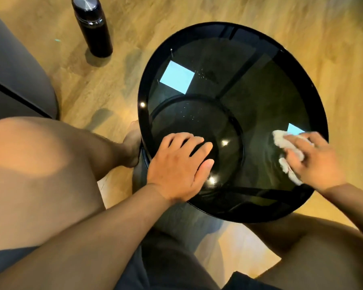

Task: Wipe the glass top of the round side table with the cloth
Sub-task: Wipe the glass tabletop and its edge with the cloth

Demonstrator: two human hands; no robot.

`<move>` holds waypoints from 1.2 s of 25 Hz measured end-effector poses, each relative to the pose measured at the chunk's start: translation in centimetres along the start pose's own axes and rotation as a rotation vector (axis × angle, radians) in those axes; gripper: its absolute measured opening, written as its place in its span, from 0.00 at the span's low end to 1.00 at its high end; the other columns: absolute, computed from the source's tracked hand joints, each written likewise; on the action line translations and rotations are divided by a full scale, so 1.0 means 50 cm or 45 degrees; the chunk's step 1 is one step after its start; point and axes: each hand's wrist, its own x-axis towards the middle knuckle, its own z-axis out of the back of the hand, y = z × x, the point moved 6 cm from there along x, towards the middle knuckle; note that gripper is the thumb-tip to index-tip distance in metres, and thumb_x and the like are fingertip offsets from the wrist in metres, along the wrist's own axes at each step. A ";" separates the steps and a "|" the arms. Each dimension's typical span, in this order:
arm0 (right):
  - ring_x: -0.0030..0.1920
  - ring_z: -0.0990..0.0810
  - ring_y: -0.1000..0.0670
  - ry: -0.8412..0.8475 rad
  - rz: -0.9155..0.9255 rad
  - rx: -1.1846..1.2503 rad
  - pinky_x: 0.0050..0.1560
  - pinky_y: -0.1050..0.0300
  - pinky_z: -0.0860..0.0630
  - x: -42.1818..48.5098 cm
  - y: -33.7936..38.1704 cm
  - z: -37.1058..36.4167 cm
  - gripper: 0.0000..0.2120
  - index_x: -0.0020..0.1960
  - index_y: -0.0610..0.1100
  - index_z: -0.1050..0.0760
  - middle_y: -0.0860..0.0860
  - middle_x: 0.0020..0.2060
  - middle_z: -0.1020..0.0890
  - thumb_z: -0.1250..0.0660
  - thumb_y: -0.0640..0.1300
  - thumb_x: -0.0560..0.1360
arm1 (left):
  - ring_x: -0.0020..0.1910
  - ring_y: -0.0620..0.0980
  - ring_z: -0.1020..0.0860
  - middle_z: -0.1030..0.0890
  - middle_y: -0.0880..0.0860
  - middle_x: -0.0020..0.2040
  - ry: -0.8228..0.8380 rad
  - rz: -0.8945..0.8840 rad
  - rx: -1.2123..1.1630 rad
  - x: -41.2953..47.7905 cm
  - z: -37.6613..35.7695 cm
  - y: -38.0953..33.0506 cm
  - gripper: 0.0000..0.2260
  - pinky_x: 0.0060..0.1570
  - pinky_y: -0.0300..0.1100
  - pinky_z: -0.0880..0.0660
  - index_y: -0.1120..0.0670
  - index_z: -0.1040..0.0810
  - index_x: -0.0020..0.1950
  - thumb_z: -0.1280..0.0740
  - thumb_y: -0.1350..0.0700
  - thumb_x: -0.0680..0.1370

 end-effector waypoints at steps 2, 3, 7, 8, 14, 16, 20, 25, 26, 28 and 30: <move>0.52 0.21 0.36 -0.052 -0.223 -0.089 0.50 0.38 0.23 0.077 -0.087 -0.012 0.21 0.62 0.49 0.23 0.40 0.54 0.21 0.45 0.56 0.76 | 0.63 0.56 0.26 0.20 0.53 0.62 -0.017 -0.004 -0.027 0.002 -0.002 0.001 0.19 0.64 0.54 0.32 0.53 0.22 0.65 0.44 0.47 0.81; 0.51 0.21 0.36 -0.068 -0.386 -0.097 0.51 0.38 0.22 0.110 -0.116 -0.013 0.20 0.60 0.50 0.24 0.41 0.52 0.20 0.44 0.57 0.75 | 0.63 0.56 0.26 0.20 0.53 0.62 -0.028 -0.004 -0.037 0.003 -0.001 0.000 0.19 0.64 0.54 0.32 0.53 0.22 0.65 0.43 0.47 0.81; 0.54 0.22 0.35 -0.157 -0.950 0.059 0.55 0.43 0.24 0.173 -0.096 -0.022 0.21 0.59 0.47 0.26 0.37 0.51 0.20 0.43 0.56 0.71 | 0.63 0.55 0.25 0.20 0.53 0.62 -0.048 -0.005 -0.051 0.010 -0.003 0.002 0.19 0.64 0.53 0.32 0.54 0.22 0.65 0.43 0.48 0.80; 0.55 0.23 0.33 -0.149 -0.891 0.027 0.54 0.43 0.25 0.167 -0.037 -0.017 0.21 0.60 0.46 0.25 0.36 0.53 0.21 0.42 0.54 0.73 | 0.63 0.55 0.25 0.20 0.53 0.62 -0.039 -0.002 -0.056 0.011 -0.003 0.002 0.19 0.64 0.52 0.32 0.54 0.23 0.66 0.43 0.48 0.80; 0.47 0.24 0.43 -0.049 -0.008 0.293 0.39 0.53 0.25 -0.066 0.360 0.002 0.16 0.57 0.50 0.20 0.46 0.48 0.23 0.34 0.53 0.71 | 0.63 0.55 0.27 0.23 0.54 0.64 0.038 0.054 -0.001 0.012 0.007 -0.002 0.20 0.65 0.53 0.34 0.54 0.27 0.68 0.46 0.46 0.81; 0.45 0.23 0.44 -0.007 0.292 0.341 0.35 0.54 0.24 -0.149 0.371 0.012 0.16 0.56 0.49 0.20 0.46 0.47 0.22 0.33 0.52 0.70 | 0.63 0.55 0.27 0.24 0.54 0.64 0.036 0.053 0.005 0.010 0.008 -0.004 0.20 0.65 0.53 0.35 0.54 0.28 0.67 0.47 0.46 0.81; 0.52 0.21 0.43 0.134 0.159 0.036 0.42 0.53 0.22 -0.132 0.107 0.011 0.17 0.62 0.59 0.27 0.47 0.53 0.23 0.38 0.54 0.73 | 0.64 0.54 0.29 0.26 0.53 0.65 0.076 0.067 0.046 0.010 -0.003 -0.004 0.20 0.68 0.53 0.39 0.53 0.29 0.68 0.48 0.45 0.81; 0.50 0.21 0.35 0.066 -0.792 -0.103 0.50 0.48 0.27 -0.051 -0.097 -0.004 0.19 0.64 0.51 0.29 0.37 0.53 0.22 0.45 0.54 0.76 | 0.62 0.54 0.28 0.25 0.53 0.64 0.055 0.075 0.082 0.013 -0.005 -0.006 0.20 0.69 0.54 0.39 0.53 0.29 0.67 0.47 0.44 0.81; 0.49 0.21 0.35 0.053 -0.788 -0.107 0.48 0.50 0.28 -0.053 -0.054 -0.006 0.18 0.63 0.50 0.28 0.37 0.53 0.23 0.45 0.53 0.76 | 0.62 0.54 0.27 0.25 0.53 0.63 0.048 0.077 0.081 0.012 -0.003 -0.004 0.20 0.69 0.54 0.39 0.53 0.28 0.66 0.46 0.44 0.81; 0.47 0.20 0.36 0.051 -0.674 -0.078 0.44 0.52 0.30 -0.079 0.045 -0.003 0.17 0.63 0.50 0.28 0.39 0.53 0.23 0.43 0.53 0.77 | 0.61 0.54 0.27 0.24 0.53 0.62 0.039 0.071 0.072 0.012 -0.001 -0.004 0.20 0.69 0.55 0.38 0.53 0.28 0.66 0.46 0.44 0.81; 0.46 0.20 0.36 0.052 -0.560 -0.026 0.42 0.51 0.27 -0.116 0.155 0.005 0.16 0.62 0.51 0.26 0.42 0.52 0.23 0.41 0.54 0.77 | 0.61 0.54 0.26 0.23 0.53 0.62 0.046 0.060 0.086 0.011 0.002 -0.006 0.20 0.69 0.56 0.37 0.54 0.27 0.65 0.47 0.45 0.80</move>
